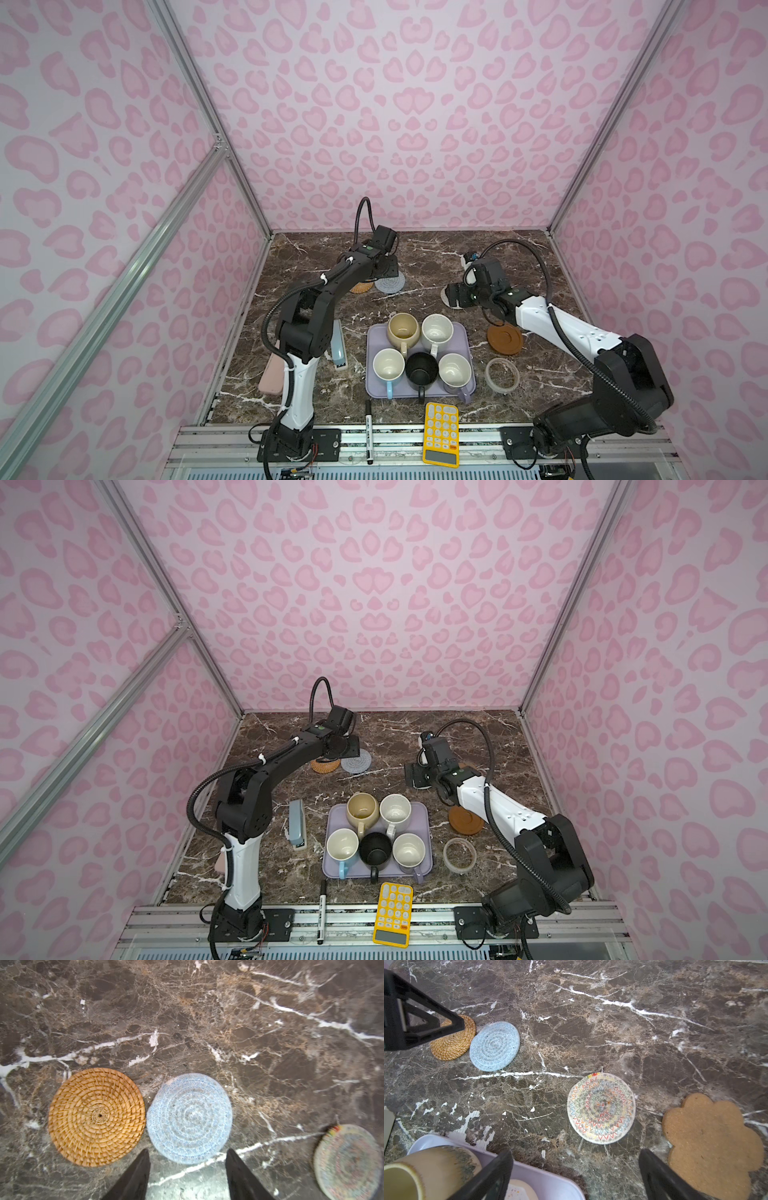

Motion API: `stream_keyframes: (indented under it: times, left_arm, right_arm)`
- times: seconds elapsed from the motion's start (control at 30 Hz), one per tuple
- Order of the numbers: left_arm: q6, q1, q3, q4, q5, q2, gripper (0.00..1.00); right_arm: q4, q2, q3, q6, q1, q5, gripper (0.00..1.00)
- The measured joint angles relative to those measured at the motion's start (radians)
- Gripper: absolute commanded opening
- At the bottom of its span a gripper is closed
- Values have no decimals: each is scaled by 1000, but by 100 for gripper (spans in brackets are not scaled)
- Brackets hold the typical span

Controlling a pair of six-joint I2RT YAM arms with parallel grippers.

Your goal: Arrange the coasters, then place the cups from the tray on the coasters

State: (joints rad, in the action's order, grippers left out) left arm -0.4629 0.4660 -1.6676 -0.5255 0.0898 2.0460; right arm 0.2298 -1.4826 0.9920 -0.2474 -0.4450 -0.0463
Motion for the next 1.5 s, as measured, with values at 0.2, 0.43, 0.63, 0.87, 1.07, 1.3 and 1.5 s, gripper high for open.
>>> stream_keyframes:
  times: [0.2, 0.43, 0.63, 0.87, 1.07, 1.3, 1.5]
  left_arm:
    - [-42, 1, 188, 109, -110, -249, 98]
    - [-137, 4, 441, 269, -251, -482, 98]
    - [-261, 18, 545, 422, -301, -591, 98]
    - [-301, 60, 584, 506, -285, -605, 98]
    - [-338, 64, 614, 552, -269, -558, 98]
    - [-323, 84, 569, 535, -248, -489, 98]
    - [-303, 93, 558, 526, -233, -468, 98]
  right_arm:
    - [0, 65, -27, -30, 5, 5, 99]
    - [-12, 71, -38, -66, 29, 4, 93]
    - [-48, 11, -11, -113, 50, -6, 91]
    - [-52, -75, -8, -127, 62, -11, 84]
    - [-48, -159, 15, -119, 66, -6, 77]
    - [-45, -254, 61, -103, 66, -24, 64]
    - [-43, -326, 94, -100, 61, -41, 55]
